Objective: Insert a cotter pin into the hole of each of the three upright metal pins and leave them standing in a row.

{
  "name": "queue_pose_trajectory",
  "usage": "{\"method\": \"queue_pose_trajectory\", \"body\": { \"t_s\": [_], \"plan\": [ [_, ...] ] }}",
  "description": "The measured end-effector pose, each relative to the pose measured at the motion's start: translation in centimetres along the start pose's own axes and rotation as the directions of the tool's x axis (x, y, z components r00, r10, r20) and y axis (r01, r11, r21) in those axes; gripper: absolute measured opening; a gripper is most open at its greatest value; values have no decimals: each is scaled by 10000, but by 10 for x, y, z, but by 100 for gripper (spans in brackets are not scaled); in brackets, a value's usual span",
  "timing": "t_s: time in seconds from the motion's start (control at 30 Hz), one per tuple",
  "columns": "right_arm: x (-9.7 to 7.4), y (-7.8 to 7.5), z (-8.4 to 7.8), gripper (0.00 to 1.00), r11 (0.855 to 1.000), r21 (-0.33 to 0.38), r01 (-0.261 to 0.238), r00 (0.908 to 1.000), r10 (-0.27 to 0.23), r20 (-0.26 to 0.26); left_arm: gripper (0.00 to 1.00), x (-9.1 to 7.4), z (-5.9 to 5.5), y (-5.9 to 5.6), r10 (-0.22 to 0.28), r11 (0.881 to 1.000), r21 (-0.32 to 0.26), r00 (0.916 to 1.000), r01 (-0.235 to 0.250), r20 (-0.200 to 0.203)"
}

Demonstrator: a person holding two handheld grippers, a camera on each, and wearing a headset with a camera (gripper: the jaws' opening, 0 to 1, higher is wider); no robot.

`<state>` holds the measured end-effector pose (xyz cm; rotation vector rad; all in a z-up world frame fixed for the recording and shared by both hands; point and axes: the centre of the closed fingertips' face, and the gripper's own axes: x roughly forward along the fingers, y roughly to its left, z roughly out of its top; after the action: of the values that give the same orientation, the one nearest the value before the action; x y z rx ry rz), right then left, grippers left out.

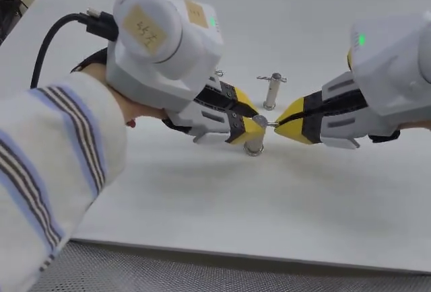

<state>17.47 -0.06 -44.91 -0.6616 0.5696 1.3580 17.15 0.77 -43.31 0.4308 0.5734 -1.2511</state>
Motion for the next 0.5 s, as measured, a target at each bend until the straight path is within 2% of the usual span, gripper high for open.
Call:
{"method": "queue_pose_trajectory", "body": {
  "t_s": [0.13, 0.2, 0.3, 0.43, 0.5],
  "plan": [
    [2, 3, 6, 0, 10000, -72, -36, 9999, 37, 134, 10, 0, 0, 0, 48, 10000, 69, 10000, -47, -31],
    [3, 2, 5, 0, 9996, -266, 4, 10000, -4, -2, 10, 1, 0, 0, 73, 10000, 62, 10000, -73, -56],
    [3, 2, 4, 0, 10000, -26, -4, 10000, 4, -15, 10, 1, -1, 0, 85, 10000, 0, 9999, -85, -89],
    [1, 2, 4, 0, 9998, 180, 71, 10000, -72, 56, 10, 2, -1, 0, 122, 9992, 376, 9999, -118, -104],
    [0, 1, 3, 0, 9995, 297, 143, 9998, -146, 106, 10, 1, 0, 0, 147, 9993, 344, 9999, -144, -74]
  ]
}}
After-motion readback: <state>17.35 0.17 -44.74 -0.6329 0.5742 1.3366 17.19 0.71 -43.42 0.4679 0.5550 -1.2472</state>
